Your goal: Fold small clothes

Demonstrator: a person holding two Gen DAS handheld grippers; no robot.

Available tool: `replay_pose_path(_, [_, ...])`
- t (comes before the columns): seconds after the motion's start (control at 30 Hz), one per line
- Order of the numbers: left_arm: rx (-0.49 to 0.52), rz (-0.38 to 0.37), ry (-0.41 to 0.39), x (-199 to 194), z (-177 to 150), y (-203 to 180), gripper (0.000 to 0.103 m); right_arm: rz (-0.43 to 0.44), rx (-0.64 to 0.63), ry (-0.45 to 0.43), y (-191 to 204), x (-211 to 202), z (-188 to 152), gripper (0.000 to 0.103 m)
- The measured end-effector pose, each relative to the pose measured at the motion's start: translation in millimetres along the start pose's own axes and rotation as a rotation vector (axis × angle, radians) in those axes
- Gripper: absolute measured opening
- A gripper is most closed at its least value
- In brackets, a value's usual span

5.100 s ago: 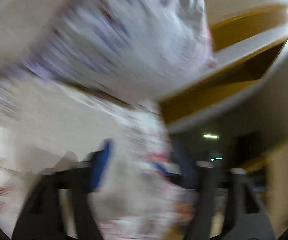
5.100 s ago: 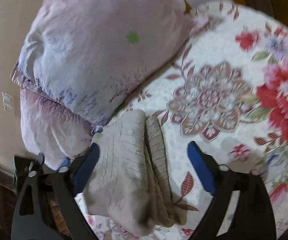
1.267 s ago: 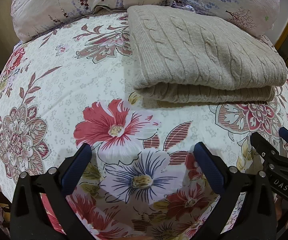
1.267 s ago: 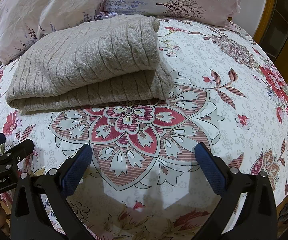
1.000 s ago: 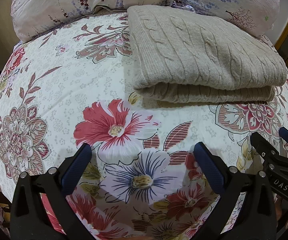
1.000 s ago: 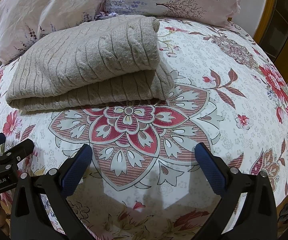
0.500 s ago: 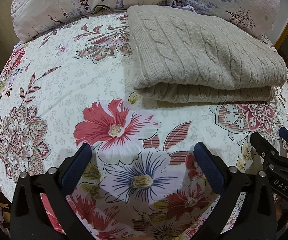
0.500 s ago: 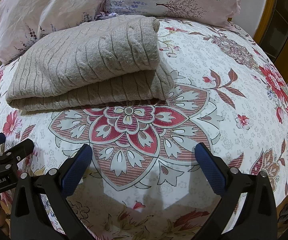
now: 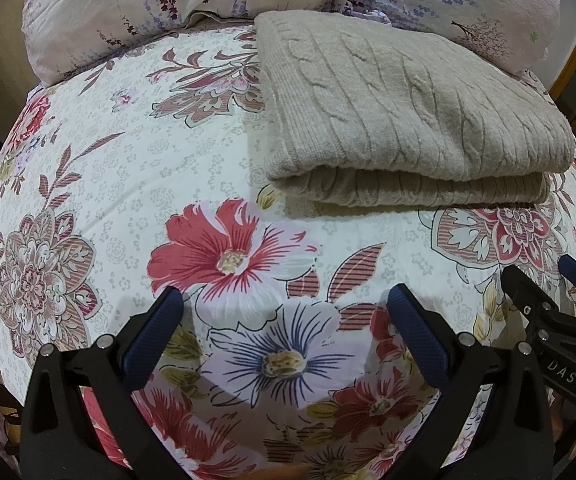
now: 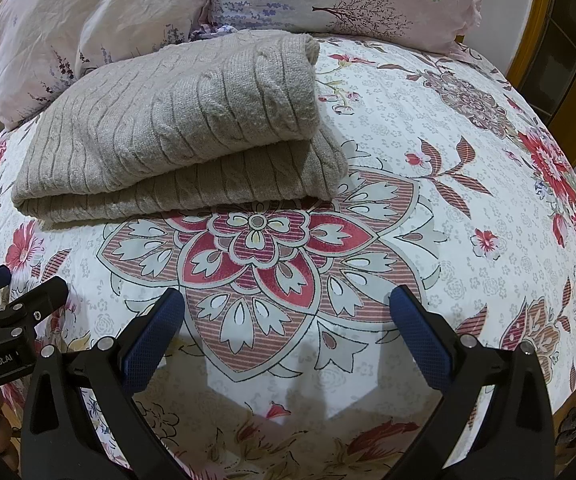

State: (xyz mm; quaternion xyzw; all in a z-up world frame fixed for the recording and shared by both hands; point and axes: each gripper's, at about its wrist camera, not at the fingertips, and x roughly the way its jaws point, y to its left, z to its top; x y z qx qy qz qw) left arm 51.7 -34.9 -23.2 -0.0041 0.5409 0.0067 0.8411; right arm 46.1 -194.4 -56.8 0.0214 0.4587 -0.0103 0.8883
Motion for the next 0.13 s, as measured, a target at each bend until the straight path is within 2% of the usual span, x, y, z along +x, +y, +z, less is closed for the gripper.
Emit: replay_pose_path(0.13, [0.001, 0.0, -0.003, 0.2, -0.8, 0.0, 0.101, 0.0, 0.0, -0.001, 0.1, -0.6, 0.5, 0.102])
